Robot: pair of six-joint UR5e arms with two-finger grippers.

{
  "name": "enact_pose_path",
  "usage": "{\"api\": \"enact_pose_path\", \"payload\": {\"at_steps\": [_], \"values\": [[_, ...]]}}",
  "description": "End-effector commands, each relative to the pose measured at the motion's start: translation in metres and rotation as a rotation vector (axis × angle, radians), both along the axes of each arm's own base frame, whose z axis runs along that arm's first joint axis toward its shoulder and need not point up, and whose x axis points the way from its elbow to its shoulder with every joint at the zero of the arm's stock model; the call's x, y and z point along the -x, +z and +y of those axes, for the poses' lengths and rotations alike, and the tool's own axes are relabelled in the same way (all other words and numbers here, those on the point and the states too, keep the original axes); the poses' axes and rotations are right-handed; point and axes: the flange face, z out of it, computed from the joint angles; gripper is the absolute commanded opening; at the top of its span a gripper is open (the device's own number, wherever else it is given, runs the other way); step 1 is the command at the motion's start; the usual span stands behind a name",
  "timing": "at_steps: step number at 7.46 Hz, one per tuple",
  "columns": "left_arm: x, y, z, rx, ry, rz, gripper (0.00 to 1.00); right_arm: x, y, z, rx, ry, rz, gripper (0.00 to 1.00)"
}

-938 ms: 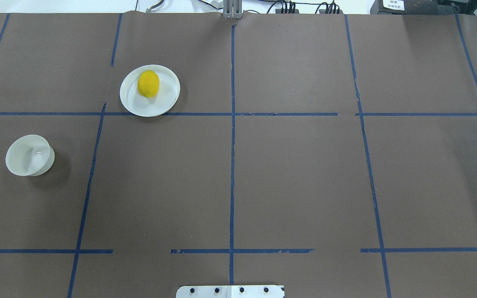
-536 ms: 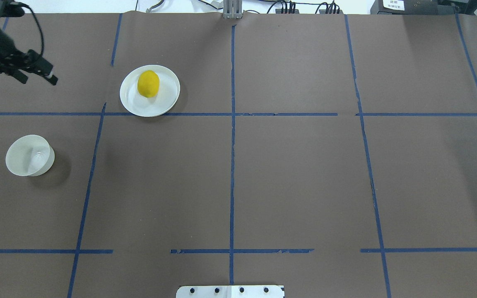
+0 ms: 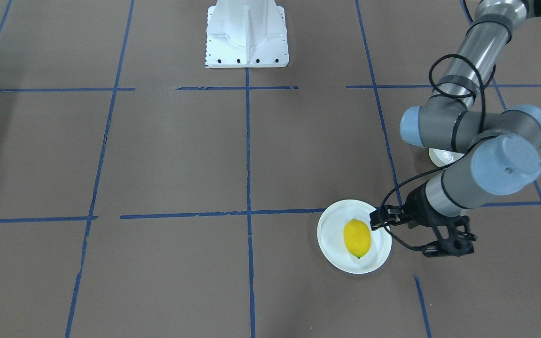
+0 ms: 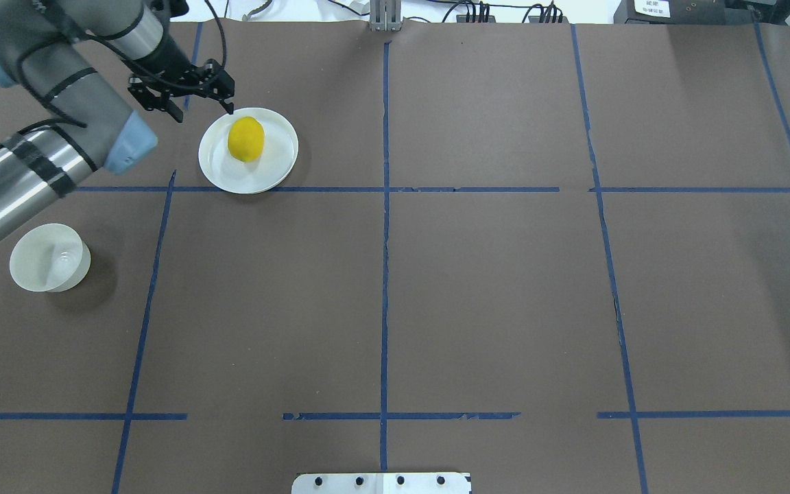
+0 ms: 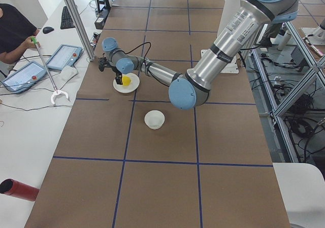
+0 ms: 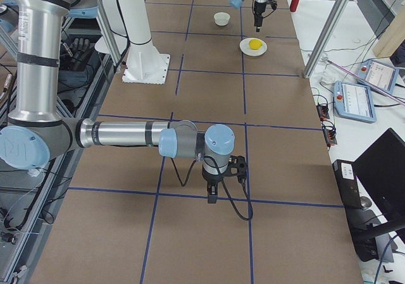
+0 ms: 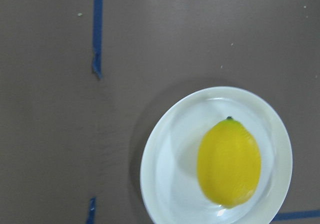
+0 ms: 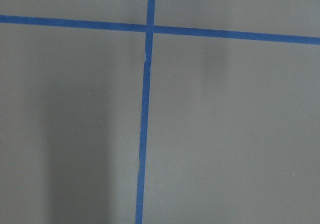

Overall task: Move lemon from plate to bowl
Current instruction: 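Move the left gripper over the yellow lemon on the white plate, then lower the left gripper and close it around the yellow lemon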

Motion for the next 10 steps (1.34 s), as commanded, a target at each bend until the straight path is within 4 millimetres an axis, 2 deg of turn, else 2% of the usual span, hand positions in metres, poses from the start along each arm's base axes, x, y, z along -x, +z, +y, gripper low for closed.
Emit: {"api": "enact_pose_path", "payload": {"at_steps": [1,4,6,7,9,10], "values": [[-0.067,-0.012,0.010,0.056,-0.066,-0.062,0.99,0.000,0.000,0.000,0.000,0.000,0.000,1.00],[-0.080,0.000,0.011,0.021,-0.089,-0.118,0.99,0.000,0.000,0.000,0.000,0.000,0.000,1.00],[-0.078,0.004,0.007,-0.031,-0.107,-0.156,0.98,0.000,0.000,0.000,0.000,0.000,0.000,1.00],[-0.086,0.013,0.012,-0.030,-0.094,-0.170,0.98,0.000,0.000,0.000,0.000,0.000,0.000,1.00],[-0.087,0.014,0.012,-0.039,-0.087,-0.167,0.92,0.000,0.000,0.000,0.000,0.000,0.000,1.00],[-0.086,0.018,0.013,-0.045,-0.077,-0.171,0.77,0.000,0.000,0.000,0.000,0.000,0.000,1.00]]}}
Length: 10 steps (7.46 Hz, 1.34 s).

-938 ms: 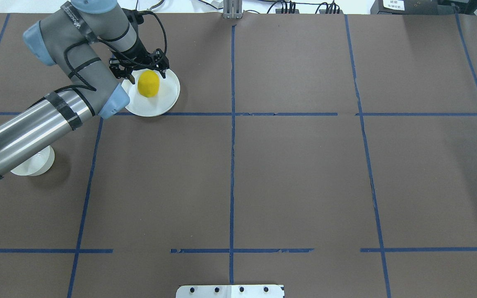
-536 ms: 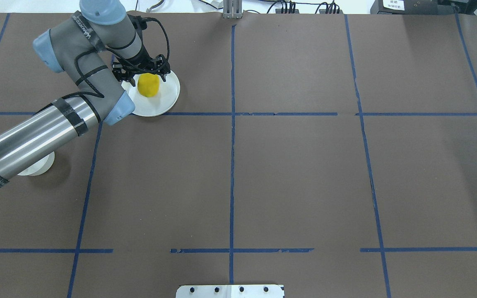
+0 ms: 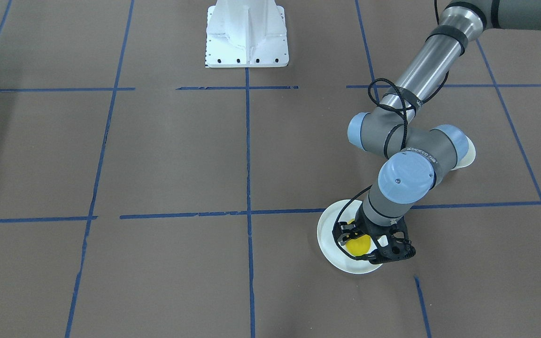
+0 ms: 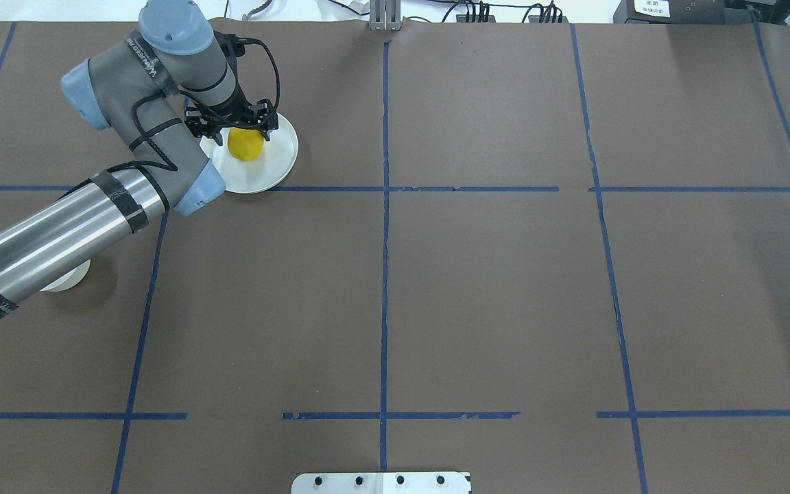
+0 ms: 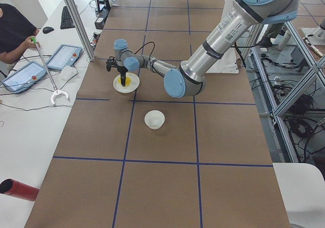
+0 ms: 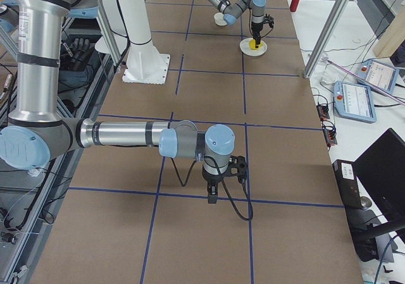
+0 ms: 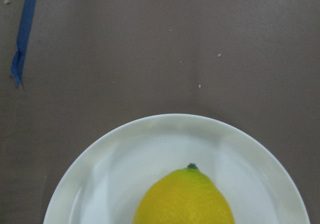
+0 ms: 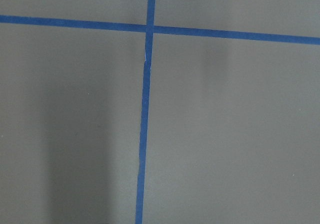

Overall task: Move lemon from plate to bowl
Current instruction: 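Lower the left gripper and close it around the yellow lemon, then lift the lemon with the left gripper and carry it over the white bowl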

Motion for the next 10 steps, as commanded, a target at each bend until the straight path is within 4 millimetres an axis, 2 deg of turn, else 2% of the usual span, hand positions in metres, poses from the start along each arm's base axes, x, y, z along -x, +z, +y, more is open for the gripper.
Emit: {"api": "enact_pose_path", "payload": {"at_steps": [1,2,3,4,5,6,7,8,9,10], "values": [[0.000,0.003,0.001,-0.012,0.013,-0.004,0.58,0.000,0.000,0.000,0.000,0.000,0.000,1.00],[0.000,0.001,0.001,-0.010,0.014,-0.002,0.23,0.000,0.000,0.000,0.000,0.000,0.000,1.00],[0.003,-0.004,0.000,0.002,0.009,0.001,0.00,0.000,0.000,0.000,0.000,0.000,0.000,1.00],[0.038,-0.025,-0.007,0.017,-0.021,0.008,0.00,0.000,0.000,0.000,0.000,0.000,0.000,1.00],[0.082,-0.025,0.017,0.031,-0.038,-0.002,0.00,0.000,0.000,0.000,0.000,0.000,0.000,1.00],[0.135,-0.009,0.082,-0.024,-0.036,0.034,0.00,0.000,0.000,0.000,0.000,0.000,0.000,1.00],[0.174,0.016,0.130,-0.084,0.015,0.022,0.00,0.000,0.000,0.000,0.000,0.000,0.000,1.00],[0.196,0.053,0.159,-0.061,0.021,-0.013,0.00,0.000,0.000,0.000,0.000,0.000,0.000,1.00],[0.225,0.086,0.199,-0.048,0.044,-0.042,0.00,0.000,0.000,0.000,0.000,0.000,0.000,1.00],[0.244,0.124,0.227,-0.027,0.078,-0.074,0.00,0.000,0.000,0.000,0.000,0.000,0.000,1.00]]}}
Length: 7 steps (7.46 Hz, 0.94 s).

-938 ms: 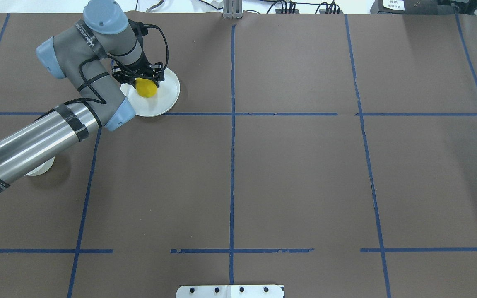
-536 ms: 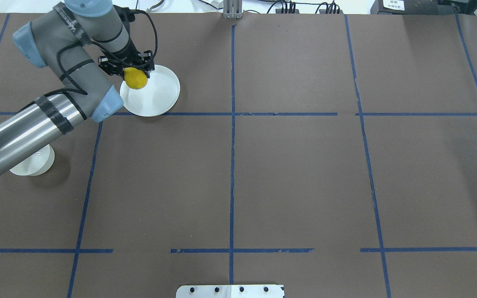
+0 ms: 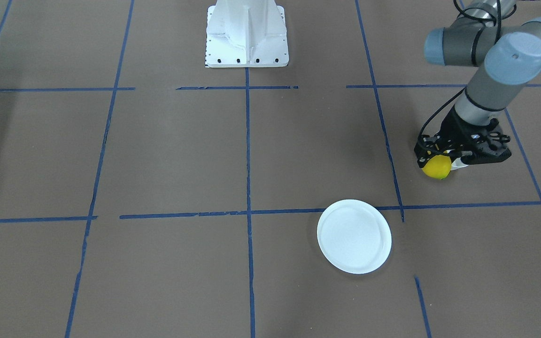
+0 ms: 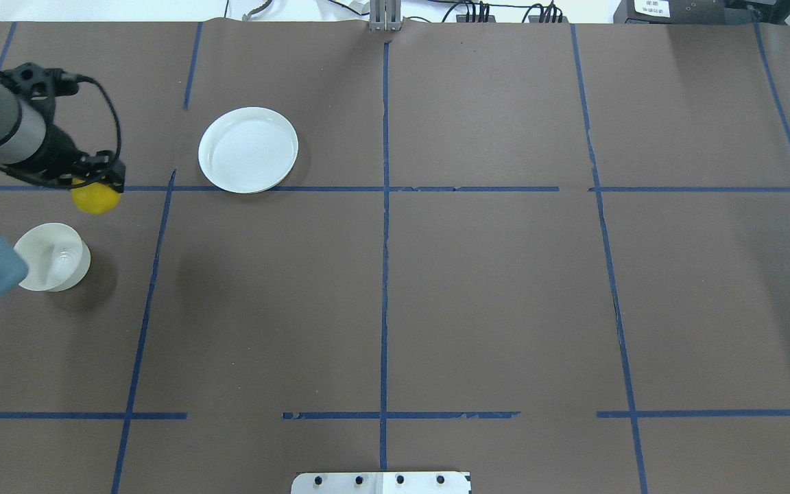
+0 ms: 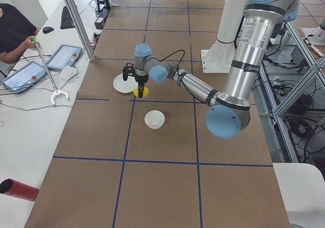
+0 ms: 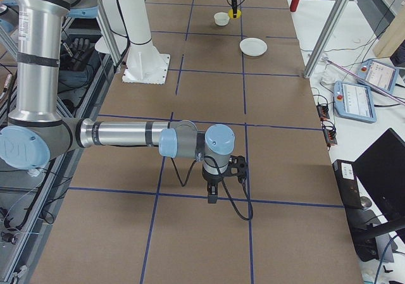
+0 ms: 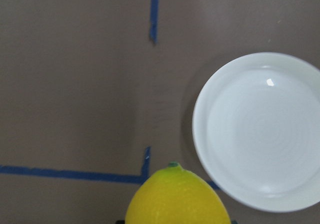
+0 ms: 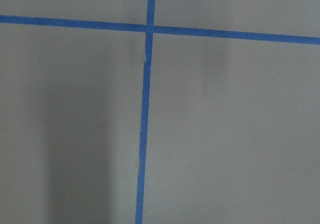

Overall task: Move lemon from plate to bowl
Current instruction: 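Lift the lemon with the left gripper and carry it over the white bowl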

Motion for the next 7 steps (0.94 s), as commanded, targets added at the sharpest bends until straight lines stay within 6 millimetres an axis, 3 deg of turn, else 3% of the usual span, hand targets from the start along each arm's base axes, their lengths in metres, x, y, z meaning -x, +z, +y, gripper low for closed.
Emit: {"api": "enact_pose_path", "payload": {"at_steps": [1,4,5,6,7], "values": [[0.032,0.056,0.047,0.037,0.035,-0.042,0.00,0.000,0.000,0.000,0.000,0.000,0.000,1.00],[0.017,0.088,0.040,0.083,0.050,-0.070,0.00,0.000,0.000,0.000,0.000,0.000,0.000,1.00],[0.012,0.100,0.039,0.067,0.055,-0.055,0.09,0.000,0.000,0.000,0.000,0.000,0.000,1.00],[0.012,0.103,0.039,0.066,0.056,-0.055,0.24,0.000,0.000,0.000,0.000,0.000,0.000,1.00],[0.011,0.103,0.039,0.064,0.058,-0.055,0.64,0.000,0.000,0.000,0.000,0.000,0.000,1.00]]}}
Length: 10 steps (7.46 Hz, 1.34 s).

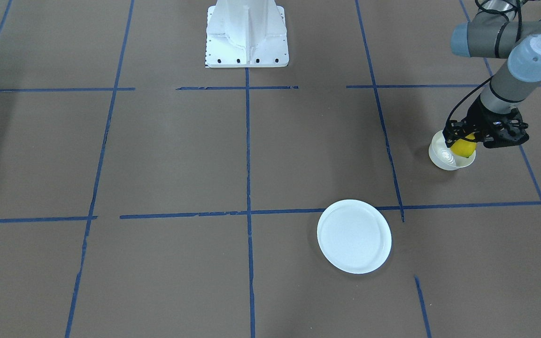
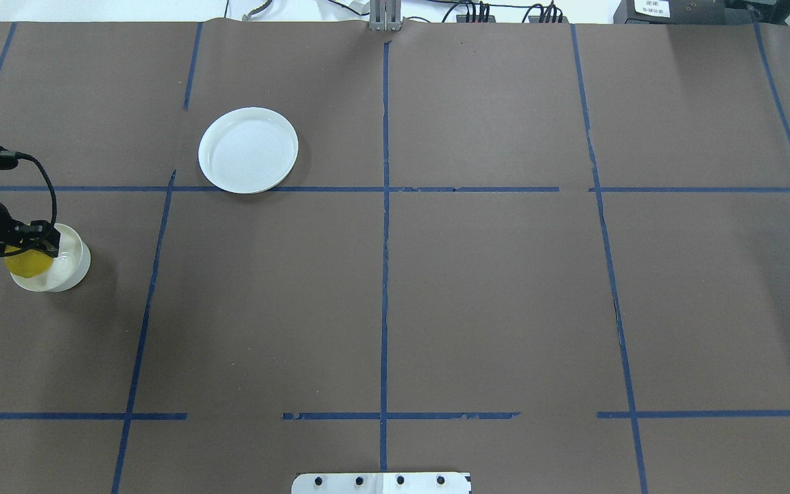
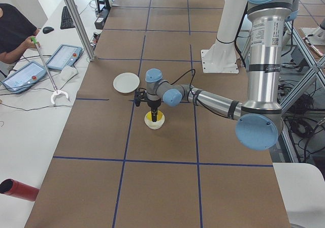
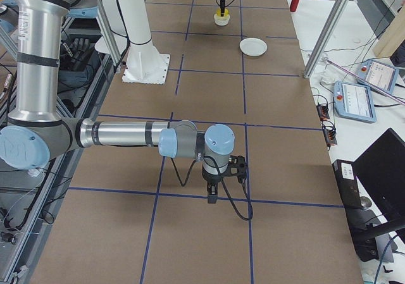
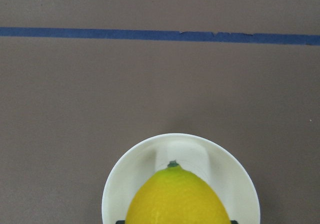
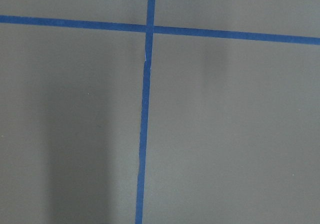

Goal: Move lemon from plate to bowl

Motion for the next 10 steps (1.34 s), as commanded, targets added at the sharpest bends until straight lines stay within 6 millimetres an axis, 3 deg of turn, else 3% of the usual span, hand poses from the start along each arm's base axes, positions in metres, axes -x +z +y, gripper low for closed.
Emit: {"api": "enact_pose_path", "payload": {"at_steps": [1,4,6,10], "values": [[-0.002,0.004,0.000,-0.001,0.004,0.001,1.00,0.000,0.000,0.000,0.000,0.000,0.000,1.00],[-0.005,-0.005,0.008,0.024,0.062,0.069,1.00,0.000,0.000,0.000,0.000,0.000,0.000,1.00],[0.025,0.012,0.027,-0.065,0.173,0.053,0.99,0.000,0.000,0.000,0.000,0.000,0.000,1.00],[0.193,0.075,0.036,-0.197,0.209,0.065,1.00,0.000,0.000,0.000,0.000,0.000,0.000,1.00]]}}
